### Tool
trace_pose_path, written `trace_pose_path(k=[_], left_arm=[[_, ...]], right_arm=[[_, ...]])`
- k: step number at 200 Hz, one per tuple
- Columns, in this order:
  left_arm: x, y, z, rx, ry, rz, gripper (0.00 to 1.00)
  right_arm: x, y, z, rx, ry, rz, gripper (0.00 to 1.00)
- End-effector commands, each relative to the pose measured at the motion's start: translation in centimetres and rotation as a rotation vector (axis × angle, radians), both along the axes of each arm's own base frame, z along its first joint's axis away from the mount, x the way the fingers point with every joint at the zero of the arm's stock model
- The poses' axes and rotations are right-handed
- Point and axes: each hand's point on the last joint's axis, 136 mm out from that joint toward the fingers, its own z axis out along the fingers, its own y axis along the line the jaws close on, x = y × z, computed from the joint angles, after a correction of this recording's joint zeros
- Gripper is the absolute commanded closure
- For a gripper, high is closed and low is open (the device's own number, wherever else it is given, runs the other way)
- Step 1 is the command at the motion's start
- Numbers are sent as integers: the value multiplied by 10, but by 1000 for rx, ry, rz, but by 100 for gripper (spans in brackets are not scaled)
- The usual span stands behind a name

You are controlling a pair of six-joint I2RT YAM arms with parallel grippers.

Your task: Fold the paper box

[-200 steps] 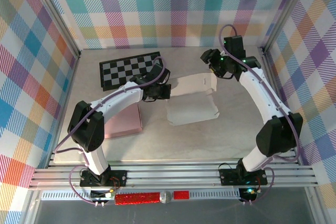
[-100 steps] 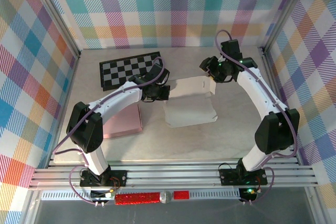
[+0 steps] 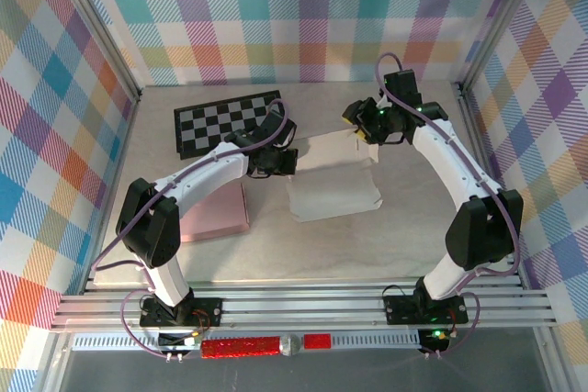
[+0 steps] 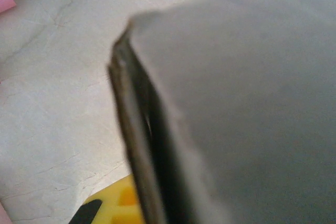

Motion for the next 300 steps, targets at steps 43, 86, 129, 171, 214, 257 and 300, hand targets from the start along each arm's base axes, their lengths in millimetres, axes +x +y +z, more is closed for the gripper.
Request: trace_pose_path(k=[43,86,129,171,214,257,300], left_arm=[[3,-2,29,-46,-55,-10,100],[14,3,35,-125,-33,13,100],[29,-4,57,-334,-7,-61,100],[39,-5,68,-529,61,-134,100],[46,-5,62,-599,123,-173,100],[50,-3,49,-586,151,-160,100],[50,-2,46,-583,158,-153,100]], right_arm=[[-14,-14,23,-42,-63,-14,50],[-32,-60,27,-147,-126,-96,47],[-23,-101,21,-131,-176,-168,46],[9,-93,44,8,-455,74,58],[17,-69,73,173,-600,338,60],[22,-58,80,260,-613,448,60],[15,-56,78,270,-610,476,61]])
